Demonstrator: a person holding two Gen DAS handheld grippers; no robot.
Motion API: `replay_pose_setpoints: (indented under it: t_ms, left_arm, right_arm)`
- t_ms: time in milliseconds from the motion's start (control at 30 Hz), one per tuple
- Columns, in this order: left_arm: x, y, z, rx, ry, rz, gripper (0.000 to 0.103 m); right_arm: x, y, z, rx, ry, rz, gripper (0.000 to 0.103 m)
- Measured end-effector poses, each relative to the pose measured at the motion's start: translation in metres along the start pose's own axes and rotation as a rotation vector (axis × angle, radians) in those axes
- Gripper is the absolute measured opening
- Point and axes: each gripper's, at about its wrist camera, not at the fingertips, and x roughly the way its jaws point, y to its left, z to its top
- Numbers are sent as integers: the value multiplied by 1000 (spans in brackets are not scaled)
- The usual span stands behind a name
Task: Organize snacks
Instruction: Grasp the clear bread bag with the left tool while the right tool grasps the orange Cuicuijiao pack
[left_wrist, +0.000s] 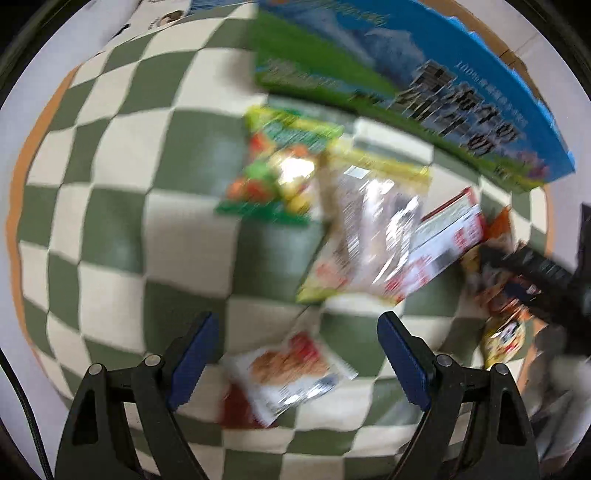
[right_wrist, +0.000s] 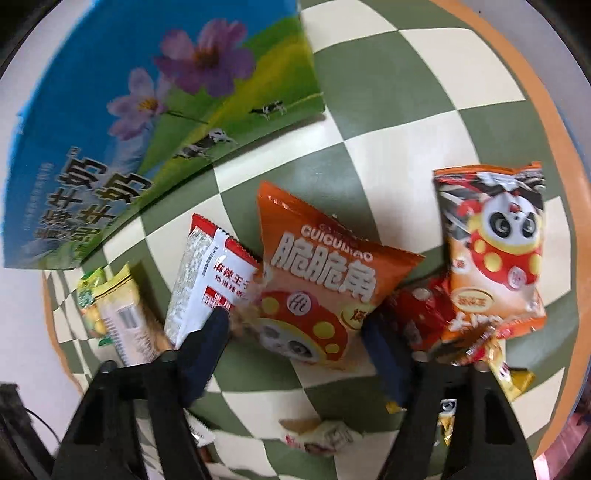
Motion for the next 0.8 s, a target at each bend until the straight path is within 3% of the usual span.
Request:
replay_pose_setpoints:
  t_ms: [100, 200, 267, 400, 467, 500, 567, 733, 800]
  left_arm:
    - [5, -18, 19, 25, 3, -11, 88]
    - [18, -37, 37, 57, 27, -11, 88]
    - [30, -48, 46, 90, 47, 9, 88]
    - [56, -63, 54, 143, 90, 49, 88]
    - [65, -69, 56, 159, 92, 66, 87]
    - [66, -70, 57, 163, 83, 73, 76]
    - [68, -71, 54, 159, 72, 65, 55]
    - [64, -65, 32, 104, 53, 73, 51]
    - [65, -63, 17, 86, 62, 71, 50]
  right_arm:
    - [6, 8, -1, -74, -4, -43, 64]
    - [7, 22, -9, -230, 20, -92, 61]
    - [9, 32, -19, -374, 71, -137, 57]
    - [15, 40, -33, -493, 138, -173, 56]
    - [14, 39, -32, -473, 106, -158, 62]
    - [13, 38, -31, -444, 90, -151, 67]
    - [13, 33, -28, -365, 69, -104, 67]
    - [16, 13, -23, -143, 10, -15, 66]
    - [17, 16, -27, -149, -5, -29, 61]
